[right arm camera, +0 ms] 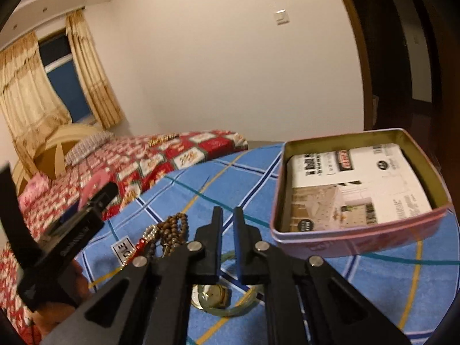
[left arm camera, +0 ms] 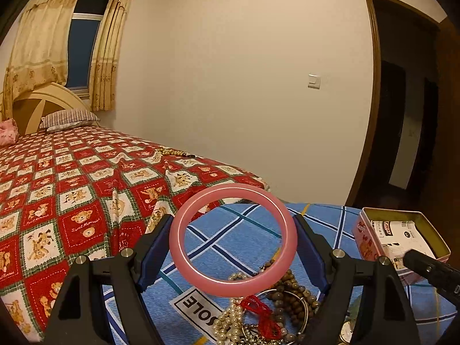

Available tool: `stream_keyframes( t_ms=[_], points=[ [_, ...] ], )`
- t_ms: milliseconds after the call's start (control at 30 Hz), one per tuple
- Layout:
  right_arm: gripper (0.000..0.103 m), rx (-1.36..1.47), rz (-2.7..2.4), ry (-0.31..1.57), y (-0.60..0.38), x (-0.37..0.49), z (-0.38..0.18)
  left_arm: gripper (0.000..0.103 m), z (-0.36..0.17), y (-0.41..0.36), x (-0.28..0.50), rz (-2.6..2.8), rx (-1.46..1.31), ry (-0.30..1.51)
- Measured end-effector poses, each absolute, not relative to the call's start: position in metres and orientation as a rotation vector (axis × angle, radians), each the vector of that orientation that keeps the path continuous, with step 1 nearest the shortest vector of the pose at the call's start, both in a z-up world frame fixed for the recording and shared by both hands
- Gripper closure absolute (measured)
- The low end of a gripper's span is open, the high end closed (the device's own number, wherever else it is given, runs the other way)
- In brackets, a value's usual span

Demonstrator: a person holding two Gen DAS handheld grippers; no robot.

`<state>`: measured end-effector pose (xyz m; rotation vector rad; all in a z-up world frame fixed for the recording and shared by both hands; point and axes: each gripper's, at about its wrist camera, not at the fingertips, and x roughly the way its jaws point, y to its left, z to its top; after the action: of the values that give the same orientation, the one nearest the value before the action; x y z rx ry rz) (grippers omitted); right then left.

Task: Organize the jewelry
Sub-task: 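Lift the pink bangle with the left gripper while the right gripper grasps the green jade bangle, then lower both bangles into the pink tin and open both grippers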

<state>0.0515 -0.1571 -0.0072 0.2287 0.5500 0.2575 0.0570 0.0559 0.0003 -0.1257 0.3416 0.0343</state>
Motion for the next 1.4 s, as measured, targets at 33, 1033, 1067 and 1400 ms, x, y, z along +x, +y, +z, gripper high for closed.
stream_keyframes(
  t_ms=[33,1033,1067,1400],
  points=[
    [0.092,0.23,0.249,0.549,-0.16,0.049,-0.007,0.022,0.0,0.055,0.057,0.031,-0.126,0.342],
    [0.093,0.146,0.205,0.56,-0.158,0.038,-0.005,0.022,0.01,0.035,0.046,-0.053,-0.124,0.292],
    [0.093,0.145,0.192,0.529,-0.161,0.037,0.001,0.022,0.014,0.03,0.043,-0.07,-0.122,0.28],
    [0.093,0.219,-0.086,0.437,-0.247,0.075,0.017,0.022,0.025,-0.063,0.054,-0.265,-0.076,0.282]
  ],
)
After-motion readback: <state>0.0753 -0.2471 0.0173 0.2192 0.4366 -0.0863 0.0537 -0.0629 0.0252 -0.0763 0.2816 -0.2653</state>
